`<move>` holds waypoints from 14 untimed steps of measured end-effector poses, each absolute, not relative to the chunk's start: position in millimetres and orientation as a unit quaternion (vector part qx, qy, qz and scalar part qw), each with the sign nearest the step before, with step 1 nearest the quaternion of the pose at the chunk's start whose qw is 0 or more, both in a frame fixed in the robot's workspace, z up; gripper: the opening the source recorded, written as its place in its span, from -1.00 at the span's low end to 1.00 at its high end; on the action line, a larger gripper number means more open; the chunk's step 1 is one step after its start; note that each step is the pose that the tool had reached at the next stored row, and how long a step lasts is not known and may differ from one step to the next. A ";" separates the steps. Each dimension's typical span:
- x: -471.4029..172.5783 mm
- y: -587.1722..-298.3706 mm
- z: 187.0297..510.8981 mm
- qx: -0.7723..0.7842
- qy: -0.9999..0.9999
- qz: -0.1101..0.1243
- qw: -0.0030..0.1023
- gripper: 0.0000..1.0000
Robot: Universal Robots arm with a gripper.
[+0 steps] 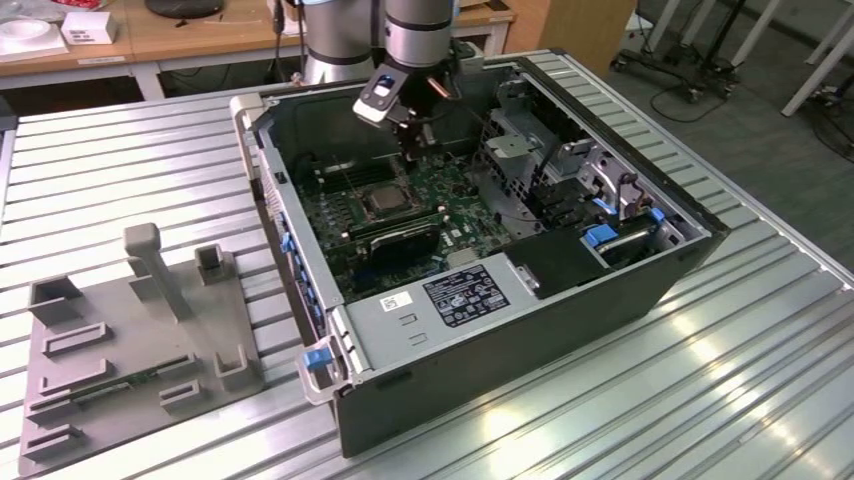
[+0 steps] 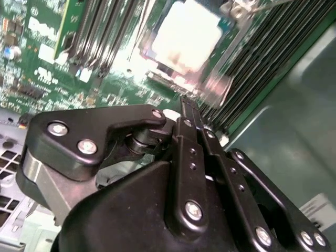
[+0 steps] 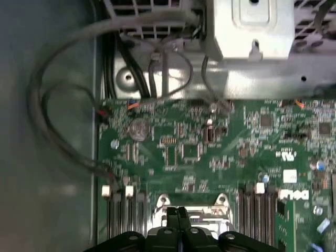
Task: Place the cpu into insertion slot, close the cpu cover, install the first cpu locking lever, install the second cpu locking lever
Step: 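Close the cpu cover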
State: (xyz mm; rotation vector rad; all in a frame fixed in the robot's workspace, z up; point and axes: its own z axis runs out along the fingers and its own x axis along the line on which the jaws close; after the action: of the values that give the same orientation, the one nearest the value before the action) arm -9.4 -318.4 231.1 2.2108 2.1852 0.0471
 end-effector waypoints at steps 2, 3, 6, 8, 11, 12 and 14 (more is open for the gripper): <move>-14.5 -317.4 231.0 0.711 0.703 0.015 0.017 -0.79; -16.0 -317.2 231.0 0.711 0.703 0.015 0.017 -0.79; -16.3 -317.1 230.9 0.711 0.703 0.015 0.018 -0.79; -16.3 -317.1 230.9 0.711 0.703 0.015 0.018 -0.79; -16.3 -317.0 230.9 0.711 0.703 0.014 0.018 -0.79; -16.4 -317.0 230.9 0.711 0.703 0.014 0.018 -0.79; -16.4 -317.0 230.9 0.711 0.703 0.013 0.017 -0.79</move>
State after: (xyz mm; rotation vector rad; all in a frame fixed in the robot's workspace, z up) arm -16.4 -317.0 230.9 2.2099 2.1843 0.0414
